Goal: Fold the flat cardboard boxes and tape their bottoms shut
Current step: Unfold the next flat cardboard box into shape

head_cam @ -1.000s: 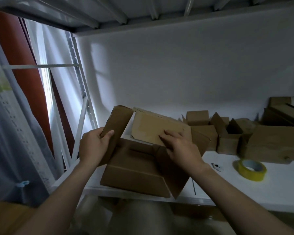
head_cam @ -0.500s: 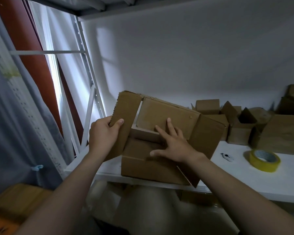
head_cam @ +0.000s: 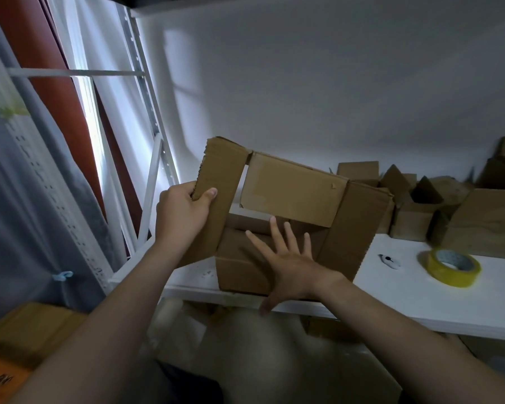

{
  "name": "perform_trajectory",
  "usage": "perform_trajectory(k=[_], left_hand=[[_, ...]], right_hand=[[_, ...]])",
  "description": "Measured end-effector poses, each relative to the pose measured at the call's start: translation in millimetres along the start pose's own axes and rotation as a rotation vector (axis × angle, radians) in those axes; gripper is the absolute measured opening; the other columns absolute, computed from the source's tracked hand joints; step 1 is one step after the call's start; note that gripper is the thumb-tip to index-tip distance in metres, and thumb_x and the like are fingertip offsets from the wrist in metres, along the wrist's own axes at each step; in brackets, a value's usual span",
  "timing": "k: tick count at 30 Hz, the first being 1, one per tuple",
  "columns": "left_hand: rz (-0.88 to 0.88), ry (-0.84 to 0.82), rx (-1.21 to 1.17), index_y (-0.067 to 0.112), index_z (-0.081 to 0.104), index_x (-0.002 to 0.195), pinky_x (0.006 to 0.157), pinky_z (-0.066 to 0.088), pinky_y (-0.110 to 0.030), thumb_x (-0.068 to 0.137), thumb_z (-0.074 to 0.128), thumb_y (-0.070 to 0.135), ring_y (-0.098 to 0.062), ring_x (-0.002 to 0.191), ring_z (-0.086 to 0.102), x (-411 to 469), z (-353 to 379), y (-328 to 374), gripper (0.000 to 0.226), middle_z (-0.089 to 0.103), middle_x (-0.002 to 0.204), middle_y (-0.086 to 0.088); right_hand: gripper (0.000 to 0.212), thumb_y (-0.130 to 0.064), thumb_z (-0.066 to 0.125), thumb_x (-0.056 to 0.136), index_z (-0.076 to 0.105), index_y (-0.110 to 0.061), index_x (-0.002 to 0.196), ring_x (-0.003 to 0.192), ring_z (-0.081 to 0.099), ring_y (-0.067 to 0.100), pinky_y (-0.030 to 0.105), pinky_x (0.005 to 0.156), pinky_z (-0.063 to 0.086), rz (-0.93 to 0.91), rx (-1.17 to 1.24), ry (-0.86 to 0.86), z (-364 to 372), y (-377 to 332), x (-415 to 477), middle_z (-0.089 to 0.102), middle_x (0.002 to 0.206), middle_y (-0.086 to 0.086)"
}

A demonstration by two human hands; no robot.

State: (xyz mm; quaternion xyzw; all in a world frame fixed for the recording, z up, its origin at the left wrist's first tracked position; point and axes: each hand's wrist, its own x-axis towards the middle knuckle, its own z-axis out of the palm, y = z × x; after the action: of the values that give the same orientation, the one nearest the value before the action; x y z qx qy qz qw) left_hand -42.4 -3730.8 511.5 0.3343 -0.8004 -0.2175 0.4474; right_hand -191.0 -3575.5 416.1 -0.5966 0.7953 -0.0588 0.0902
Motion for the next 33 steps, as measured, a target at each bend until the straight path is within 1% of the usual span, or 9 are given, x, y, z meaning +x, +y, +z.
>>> perform_trajectory(k=[4, 7, 10, 13, 16, 22, 27, 30, 33], left_hand=[[0.008, -0.013, 0.016, 0.01, 0.075, 0.107, 0.058, 0.035, -0.018, 0.098, 0.063, 0.037, -0.017, 0.08, 0.061, 6, 1, 10, 0.031, 0.072, 0.091, -0.002], [0.01, -0.027, 0.043, 0.01, 0.075, 0.097, 0.057, 0.034, -0.02, 0.097, 0.063, 0.036, -0.019, 0.075, 0.06, 6, 2, 13, 0.029, 0.064, 0.075, 0.005], [0.03, -0.037, 0.05, 0.009, 0.075, 0.103, 0.061, 0.037, -0.021, 0.097, 0.063, 0.037, -0.019, 0.077, 0.06, 2, 5, 10, 0.031, 0.067, 0.082, 0.003], [0.036, -0.022, 0.043, 0.009, 0.074, 0.109, 0.073, 0.042, -0.026, 0.098, 0.062, 0.037, -0.017, 0.077, 0.059, 0, 6, 8, 0.033, 0.069, 0.088, 0.002], [-0.002, -0.005, 0.034, 0.009, 0.075, 0.102, 0.074, 0.042, -0.028, 0.097, 0.063, 0.036, -0.016, 0.074, 0.058, 3, 5, 4, 0.029, 0.063, 0.078, 0.008], [-0.061, 0.03, 0.007, 0.008, 0.074, 0.103, 0.076, 0.044, -0.031, 0.098, 0.063, 0.037, -0.019, 0.076, 0.058, 8, 2, 2, 0.032, 0.062, 0.081, 0.006], [-0.098, 0.03, -0.016, 0.009, 0.074, 0.099, 0.074, 0.043, -0.031, 0.097, 0.064, 0.035, -0.022, 0.078, 0.06, 11, 0, 3, 0.028, 0.066, 0.083, 0.001], [-0.125, 0.005, -0.022, 0.015, 0.072, 0.093, 0.074, 0.043, -0.031, 0.097, 0.064, 0.036, -0.022, 0.078, 0.06, 8, -2, 1, 0.023, 0.062, 0.076, 0.007], [-0.13, -0.002, -0.03, 0.016, 0.072, 0.096, 0.079, 0.052, -0.036, 0.097, 0.064, 0.037, -0.025, 0.084, 0.065, 4, -3, -5, 0.022, 0.063, 0.078, 0.008]], right_hand=[[0.138, -0.049, 0.084, 0.07, -0.033, -0.054, 0.143, 0.144, -0.036, 0.042, 0.071, 0.113, -0.015, 0.066, 0.066, 0.095, 3, 0, -2, -0.041, 0.158, 0.005], [0.129, -0.048, 0.08, 0.072, -0.024, -0.052, 0.148, 0.147, -0.003, 0.039, 0.065, 0.119, -0.005, 0.107, 0.135, 0.29, -8, 0, -4, 0.0, 0.159, 0.008], [0.098, -0.052, 0.075, 0.078, 0.015, -0.03, 0.152, 0.128, 0.031, 0.035, 0.052, 0.113, 0.026, 0.239, 0.137, 0.459, -19, 5, -4, 0.035, 0.137, 0.012], [0.044, -0.05, 0.073, 0.083, 0.052, -0.026, 0.113, 0.104, 0.058, 0.026, 0.042, 0.089, 0.05, 0.293, 0.041, 0.591, -29, 8, -1, 0.06, 0.109, 0.002], [0.032, -0.048, 0.073, 0.084, 0.049, -0.027, 0.089, 0.084, 0.061, 0.021, 0.039, 0.069, 0.055, 0.228, 0.024, 0.574, -27, 2, -1, 0.056, 0.091, -0.006], [0.038, -0.036, 0.078, 0.083, 0.049, -0.019, 0.102, 0.078, 0.054, 0.022, 0.033, 0.052, 0.046, 0.185, -0.181, 0.772, -6, -2, 3, 0.048, 0.107, 0.003], [0.082, -0.055, 0.083, 0.068, 0.045, -0.016, 0.129, 0.114, 0.048, 0.034, 0.045, 0.089, 0.044, 0.268, -0.23, 0.912, -8, 1, 8, 0.044, 0.137, 0.017], [0.109, -0.067, 0.078, 0.067, 0.027, -0.024, 0.152, 0.147, 0.022, 0.041, 0.059, 0.113, 0.027, 0.262, -0.203, 0.833, -17, 3, 15, 0.015, 0.164, 0.018], [0.124, -0.072, 0.077, 0.066, 0.006, -0.031, 0.159, 0.153, 0.002, 0.041, 0.063, 0.118, 0.012, 0.252, -0.213, 0.78, -33, 7, 27, -0.006, 0.168, 0.014]])
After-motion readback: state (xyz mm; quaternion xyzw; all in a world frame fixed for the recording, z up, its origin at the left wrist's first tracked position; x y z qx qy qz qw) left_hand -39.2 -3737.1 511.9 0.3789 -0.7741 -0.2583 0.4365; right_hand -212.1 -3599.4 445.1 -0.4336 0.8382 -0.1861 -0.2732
